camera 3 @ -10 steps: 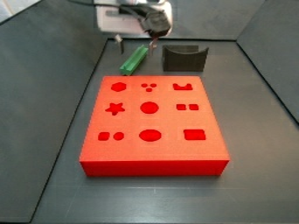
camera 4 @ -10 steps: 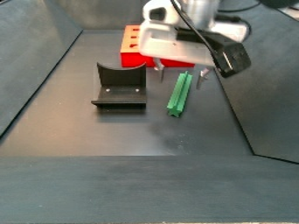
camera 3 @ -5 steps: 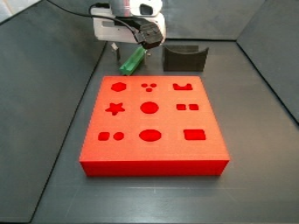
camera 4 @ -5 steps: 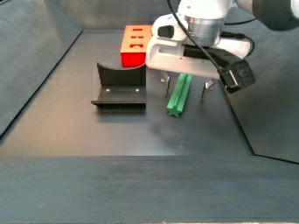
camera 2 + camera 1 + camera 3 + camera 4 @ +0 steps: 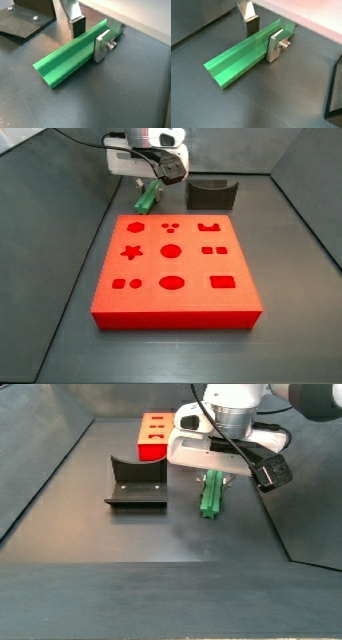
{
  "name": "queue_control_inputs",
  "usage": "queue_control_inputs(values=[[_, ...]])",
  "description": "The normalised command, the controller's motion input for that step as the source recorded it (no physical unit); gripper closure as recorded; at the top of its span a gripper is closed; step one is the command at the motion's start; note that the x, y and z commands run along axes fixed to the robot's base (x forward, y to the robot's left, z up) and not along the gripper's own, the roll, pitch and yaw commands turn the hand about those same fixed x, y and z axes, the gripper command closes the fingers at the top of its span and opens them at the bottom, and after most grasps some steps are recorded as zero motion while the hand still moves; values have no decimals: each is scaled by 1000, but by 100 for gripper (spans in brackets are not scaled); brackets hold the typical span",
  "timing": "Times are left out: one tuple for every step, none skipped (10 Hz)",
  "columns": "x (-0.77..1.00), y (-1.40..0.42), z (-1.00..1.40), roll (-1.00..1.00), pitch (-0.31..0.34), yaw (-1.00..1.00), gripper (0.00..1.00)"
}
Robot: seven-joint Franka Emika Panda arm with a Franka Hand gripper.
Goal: Pick up the star object. Move up. Place the star object on the fixture. Regrasp the star object. Move to above the board. Insert the star object.
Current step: Pick up the star object, then move up.
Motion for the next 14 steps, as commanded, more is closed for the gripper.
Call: queue_control_inputs(values=[[0, 0, 0, 0, 0, 0, 100], [0, 0, 0, 0, 0, 0, 100], [0, 0, 0, 0, 0, 0, 100], [0, 0, 0, 0, 0, 0, 100], [0, 0, 0, 0, 0, 0, 100], [0, 0, 0, 0, 0, 0, 100], [0, 0, 0, 0, 0, 0, 100], [0, 0, 0, 0, 0, 0, 100], [0, 0, 0, 0, 0, 0, 100], [0, 0, 0, 0, 0, 0, 100], [0, 0, 833, 0, 0, 0, 100], [-40, -62, 795, -11, 25, 24, 100], [-51, -60, 739, -12, 38, 25, 100], [-31, -39, 589, -8, 43, 29, 100]])
